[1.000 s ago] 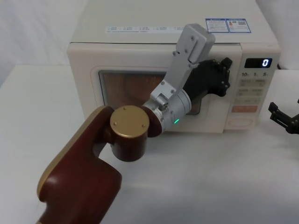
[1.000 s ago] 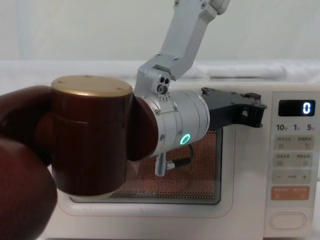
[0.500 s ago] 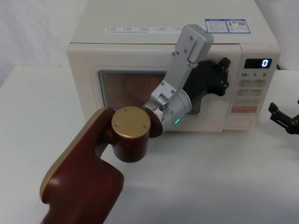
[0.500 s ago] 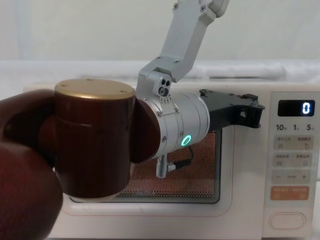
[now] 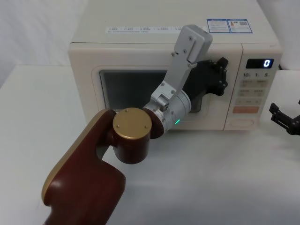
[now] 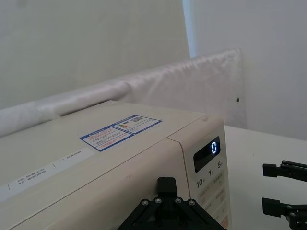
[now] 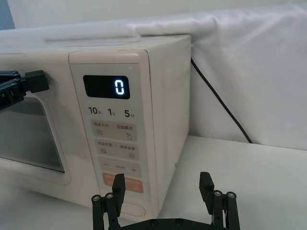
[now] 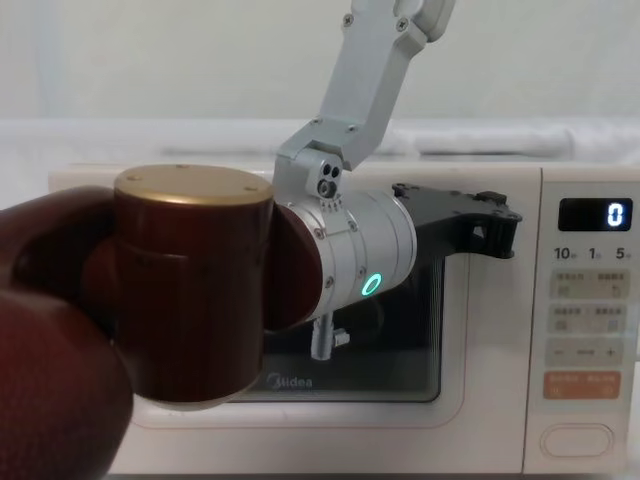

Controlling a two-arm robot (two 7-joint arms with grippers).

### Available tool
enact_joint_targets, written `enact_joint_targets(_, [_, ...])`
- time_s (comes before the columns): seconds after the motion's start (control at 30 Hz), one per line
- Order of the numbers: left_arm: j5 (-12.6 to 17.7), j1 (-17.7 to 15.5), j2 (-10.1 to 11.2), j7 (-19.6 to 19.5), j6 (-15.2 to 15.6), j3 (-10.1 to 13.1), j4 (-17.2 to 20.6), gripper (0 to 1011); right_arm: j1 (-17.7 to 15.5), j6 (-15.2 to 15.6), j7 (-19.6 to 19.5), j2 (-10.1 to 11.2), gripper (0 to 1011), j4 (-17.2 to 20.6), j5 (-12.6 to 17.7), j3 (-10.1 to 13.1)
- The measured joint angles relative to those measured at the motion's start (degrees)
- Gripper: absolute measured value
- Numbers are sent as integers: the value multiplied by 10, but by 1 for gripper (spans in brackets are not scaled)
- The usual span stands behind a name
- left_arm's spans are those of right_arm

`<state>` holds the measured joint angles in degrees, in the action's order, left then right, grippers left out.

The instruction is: Press the button to open the microwave door with one hand; close the microwave door with the other hand.

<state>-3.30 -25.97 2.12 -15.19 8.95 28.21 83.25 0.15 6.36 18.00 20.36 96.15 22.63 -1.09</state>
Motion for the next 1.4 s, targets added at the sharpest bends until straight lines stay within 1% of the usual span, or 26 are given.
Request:
enact_joint_targets(0.07, [-4,0,0,-7,-1,-1,0,0,0,0,0,0,1002,0,0,0])
enact_joint_targets(0.1, [-10,1,1,-15,-3,-2,1,0,0,0,0,0,1002,0,0,0])
enact_joint_targets(0.13, [-22,2,4,-32,-10,-2,5,0,0,0,0,0,1002,0,0,0])
enact_joint_targets(0.17, [-22,2,4,-32,-10,-2,5,0,0,0,0,0,1002,0,0,0])
enact_joint_targets(0.2, [-28,3,6,-41,-13,-1,7,0,0,0,0,0,1002,0,0,0])
enact_joint_targets(0.27, [-49,9,15,-66,-21,4,20,0,0,0,0,0,1002,0,0,0])
enact_joint_targets(0.3, [-49,9,15,-66,-21,4,20,0,0,0,0,0,1002,0,0,0])
enact_joint_targets(0.4, [-64,20,28,-77,-21,9,41,0,0,0,0,0,1002,0,0,0])
enact_joint_targets(0.47, [-68,25,34,-78,-19,10,50,0,0,0,0,0,1002,0,0,0])
enact_joint_targets(0.57, [-72,38,48,-76,-12,12,70,0,0,0,0,0,1002,0,0,0])
enact_joint_targets(0.6, [-74,46,55,-73,-8,12,81,0,0,0,0,0,1002,0,0,0])
enact_joint_targets(0.63, [-74,46,55,-73,-8,12,81,0,0,0,0,0,1002,0,0,0])
enact_joint_targets(0.73, [-74,70,73,-59,0,11,108,0,0,0,0,0,1002,0,0,0])
enact_joint_targets(0.83, [-74,88,82,-47,3,8,124,0,0,0,0,0,1002,0,0,0])
enact_joint_targets(0.9, [-74,116,92,-31,6,-1,144,0,0,0,0,0,1002,0,0,0])
enact_joint_targets(1.0, [-74,144,102,-17,7,-12,162,0,0,0,0,0,1002,0,0,0])
enact_joint_targets(1.03, [-75,162,108,-8,7,-21,173,0,0,0,0,0,1002,0,0,0])
enact_joint_targets(1.13, [-78,191,115,6,5,-37,190,0,0,0,0,0,1002,0,0,0])
enact_joint_targets(1.17, [-80,212,120,15,2,-49,199,0,0,0,0,0,1002,0,0,0])
enact_joint_targets(1.27, [-83,236,125,27,-3,-69,213,0,0,0,0,0,1002,0,0,0])
enact_joint_targets(1.3, [-84,254,129,36,-8,-82,223,0,0,0,0,0,1002,0,0,0])
enact_joint_targets(1.37, [-85,269,131,43,-12,-95,231,0,0,0,0,0,1002,0,0,0])
enact_joint_targets(1.4, [-86,287,132,51,-16,-111,240,0,0,0,0,0,1002,0,0,0])
